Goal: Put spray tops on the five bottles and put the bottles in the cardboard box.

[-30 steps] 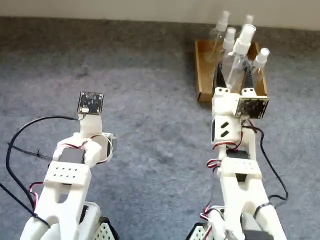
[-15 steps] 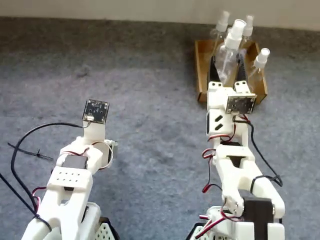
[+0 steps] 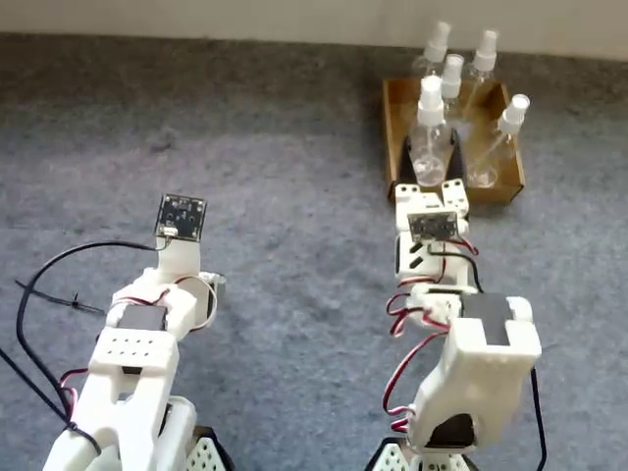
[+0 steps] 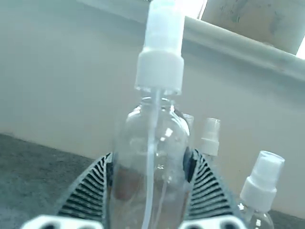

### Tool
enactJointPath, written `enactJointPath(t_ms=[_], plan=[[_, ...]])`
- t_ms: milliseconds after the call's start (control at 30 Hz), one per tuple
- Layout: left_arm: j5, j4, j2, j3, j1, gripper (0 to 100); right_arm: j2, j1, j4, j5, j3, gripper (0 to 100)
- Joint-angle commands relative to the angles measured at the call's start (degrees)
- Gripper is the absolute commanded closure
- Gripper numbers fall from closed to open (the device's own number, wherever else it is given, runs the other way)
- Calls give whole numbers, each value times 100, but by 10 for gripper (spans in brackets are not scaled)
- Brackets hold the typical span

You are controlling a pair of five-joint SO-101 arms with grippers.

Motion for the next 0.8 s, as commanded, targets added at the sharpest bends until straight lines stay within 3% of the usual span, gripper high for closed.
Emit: enactJointPath(t_ms=[0,367,533,767], plan=[[-35,-334,31,-22,-198,825,242,4,-154,167,-576,993],[-35,-334,31,-13,-215,825,1086,110,-145,123,-1393,993],[-35,-334,31,-13,-215,825,1420,268,-119,-413,-1771,993],[-35,-343,31,-13,-215,825,1455,321,4,-422,-1789,993]])
